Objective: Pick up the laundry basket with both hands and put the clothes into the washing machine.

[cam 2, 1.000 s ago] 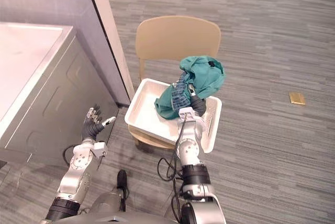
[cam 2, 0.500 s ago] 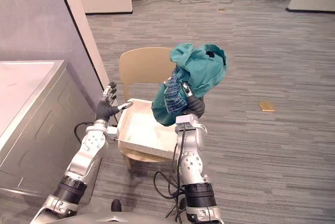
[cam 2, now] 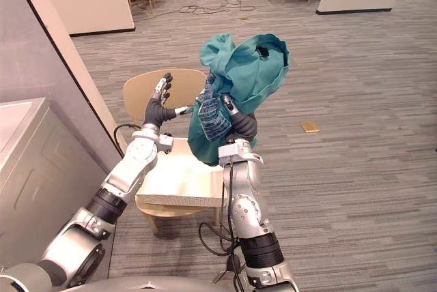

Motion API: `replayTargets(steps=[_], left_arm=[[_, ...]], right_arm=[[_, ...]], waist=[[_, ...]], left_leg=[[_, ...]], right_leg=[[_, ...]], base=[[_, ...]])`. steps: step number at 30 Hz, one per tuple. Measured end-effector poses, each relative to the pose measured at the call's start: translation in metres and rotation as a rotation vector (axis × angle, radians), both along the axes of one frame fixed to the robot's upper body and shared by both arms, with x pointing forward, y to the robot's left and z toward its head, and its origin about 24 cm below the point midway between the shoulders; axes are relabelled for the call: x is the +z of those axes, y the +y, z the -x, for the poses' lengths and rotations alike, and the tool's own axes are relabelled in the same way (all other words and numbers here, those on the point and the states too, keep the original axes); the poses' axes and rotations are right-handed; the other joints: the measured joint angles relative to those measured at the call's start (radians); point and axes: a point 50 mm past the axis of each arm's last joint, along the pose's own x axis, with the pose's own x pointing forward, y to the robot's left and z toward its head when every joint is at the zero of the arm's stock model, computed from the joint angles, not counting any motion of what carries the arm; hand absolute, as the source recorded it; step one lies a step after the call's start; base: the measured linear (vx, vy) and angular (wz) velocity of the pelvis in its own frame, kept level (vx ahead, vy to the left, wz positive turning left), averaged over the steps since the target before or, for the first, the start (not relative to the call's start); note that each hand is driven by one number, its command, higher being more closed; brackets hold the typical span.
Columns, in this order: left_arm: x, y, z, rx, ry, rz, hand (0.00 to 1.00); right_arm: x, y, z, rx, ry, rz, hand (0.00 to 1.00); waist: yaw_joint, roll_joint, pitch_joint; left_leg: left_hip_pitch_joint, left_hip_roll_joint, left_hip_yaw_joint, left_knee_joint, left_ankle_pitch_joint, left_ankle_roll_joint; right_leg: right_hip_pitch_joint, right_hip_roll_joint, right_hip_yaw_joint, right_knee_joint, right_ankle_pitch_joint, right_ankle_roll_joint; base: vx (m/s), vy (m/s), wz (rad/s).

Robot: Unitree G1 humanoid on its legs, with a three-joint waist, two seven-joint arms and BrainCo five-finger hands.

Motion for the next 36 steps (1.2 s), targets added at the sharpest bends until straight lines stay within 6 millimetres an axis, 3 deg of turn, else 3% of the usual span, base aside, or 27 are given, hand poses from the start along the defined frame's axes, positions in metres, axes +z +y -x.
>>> replayTargets(steps=[9,18,22,26,33,34,36], left_arm=[[0.010,-0.021,-0.002,-0.078,-0.039,-0.063,0.00],[0.000,-0.045,0.011,-0.219,-0.035,-0.156,0.00],[-0.016,-0.060,0.020,-0.327,-0.017,-0.271,0.00],[-0.039,-0.091,0.039,-0.498,0.033,-0.386,0.00],[-0.045,-0.101,0.047,-0.560,0.033,-0.436,0.00],[-0.044,-0.105,0.048,-0.566,0.033,-0.432,1.00],[-0.042,-0.110,0.049,-0.575,0.029,-0.425,1.00]], right_arm=[[0.004,0.007,-0.001,0.042,-0.017,0.020,1.00],[0.005,-0.003,-0.002,-0.006,-0.021,0.012,1.00],[0.006,-0.007,-0.002,-0.023,-0.023,0.012,1.00],[0.005,0.001,-0.001,0.012,-0.017,0.019,1.00],[0.004,0.001,-0.001,0.015,-0.013,0.028,1.00],[0.004,0.001,-0.001,0.016,-0.012,0.027,1.00],[0.005,0.001,-0.001,0.014,-0.015,0.021,1.00]], waist=[[-0.015,0.000,-0.001],[-0.030,0.007,-0.007],[-0.033,0.011,-0.013],[-0.033,0.011,-0.014],[-0.035,0.007,-0.017],[-0.035,0.007,-0.017],[-0.036,0.007,-0.017]], left_leg=[[0.010,0.000,0.013,0.000,-0.006,0.000],[0.010,0.000,0.013,0.000,-0.013,-0.004],[0.010,0.000,0.013,0.000,-0.014,-0.003],[0.008,0.000,0.008,0.000,-0.015,-0.005],[0.006,-0.003,-0.001,0.000,-0.014,-0.003],[0.006,-0.005,-0.001,0.000,-0.013,-0.002],[0.006,-0.005,-0.001,0.000,-0.013,-0.001]], right_leg=[[0.000,0.001,0.008,0.000,0.000,0.000],[0.000,0.001,0.009,0.000,-0.001,0.001],[0.000,0.001,0.009,0.000,-0.002,0.002],[0.002,-0.001,0.005,0.000,-0.002,0.002],[0.006,-0.004,-0.002,0.000,-0.002,0.003],[0.006,-0.006,-0.002,0.000,-0.002,0.004],[0.006,-0.006,-0.002,0.000,-0.002,0.005]], base=[[0.00,-0.003,-0.03],[0.00,0.000,0.00],[0.00,0.000,0.00],[0.00,-0.001,0.02],[0.00,0.000,0.03],[0.00,0.000,0.00],[0.00,0.000,0.00]])
